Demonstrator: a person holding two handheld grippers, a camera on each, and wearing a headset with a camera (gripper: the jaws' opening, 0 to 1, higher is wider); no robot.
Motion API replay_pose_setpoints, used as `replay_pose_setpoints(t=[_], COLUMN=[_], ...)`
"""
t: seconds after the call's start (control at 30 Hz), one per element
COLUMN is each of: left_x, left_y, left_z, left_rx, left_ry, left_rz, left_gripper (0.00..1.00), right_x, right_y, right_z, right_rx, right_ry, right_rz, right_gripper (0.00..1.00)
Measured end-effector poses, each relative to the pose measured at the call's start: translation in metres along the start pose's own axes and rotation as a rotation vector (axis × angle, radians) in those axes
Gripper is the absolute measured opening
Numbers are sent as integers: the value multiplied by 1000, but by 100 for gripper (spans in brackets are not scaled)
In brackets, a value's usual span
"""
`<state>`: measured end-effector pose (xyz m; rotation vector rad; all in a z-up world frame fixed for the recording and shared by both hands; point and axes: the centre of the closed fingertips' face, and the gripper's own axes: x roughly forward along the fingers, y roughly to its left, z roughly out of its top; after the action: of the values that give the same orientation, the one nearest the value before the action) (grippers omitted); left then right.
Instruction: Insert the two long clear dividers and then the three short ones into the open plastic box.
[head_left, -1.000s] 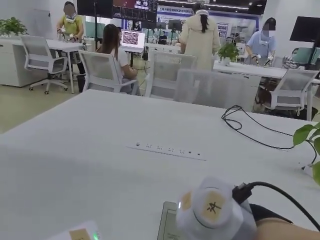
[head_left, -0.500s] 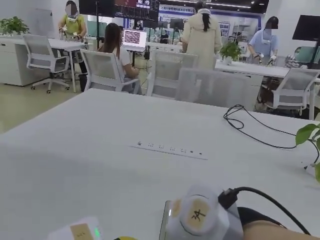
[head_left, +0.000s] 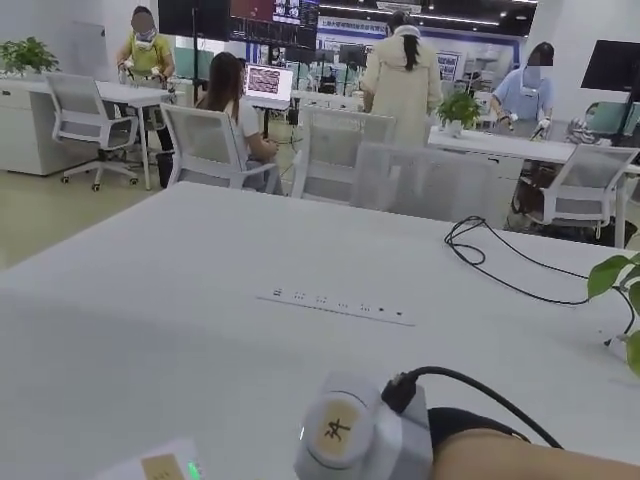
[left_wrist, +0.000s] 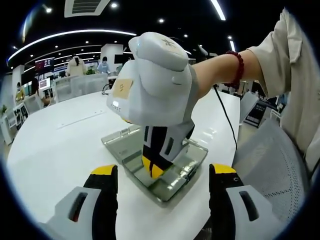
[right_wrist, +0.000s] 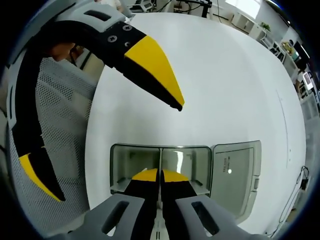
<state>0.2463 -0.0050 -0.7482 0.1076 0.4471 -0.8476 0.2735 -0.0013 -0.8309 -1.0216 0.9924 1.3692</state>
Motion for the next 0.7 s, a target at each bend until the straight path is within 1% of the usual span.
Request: replay_pose_setpoints(t=[0.23,0.3,0.43,0.5,0.53,0.57,0.7], left_x=[-1,-2,-2,-2,-2,-2,-1], left_y=[-1,0,0,0,0,0,-1], left_z=[0,1,1,1,1,1,2], left_rx=[1,-1,0,1,0,-1,-4], left_ry=[-4,-6,-7,-5,-4,-3,-5], left_rz=[0,2,2,3,4,4,2], left_gripper=[76,76,76,76,76,76,76], right_x=[-1,-2,-3,-4,-5,-5,-11], right_y=[1,0,0,1,2,1,2], right_z=[-1,-2,-1,0,1,1,1], right_rx=[-18,-3,4,36,75,87,88], right_ry=[1,-5,-31,-49,-60,-67,-101], right_rz=[-6,-4,1,11,11,7,4], right_gripper=[2,3,3,5,8,10,13])
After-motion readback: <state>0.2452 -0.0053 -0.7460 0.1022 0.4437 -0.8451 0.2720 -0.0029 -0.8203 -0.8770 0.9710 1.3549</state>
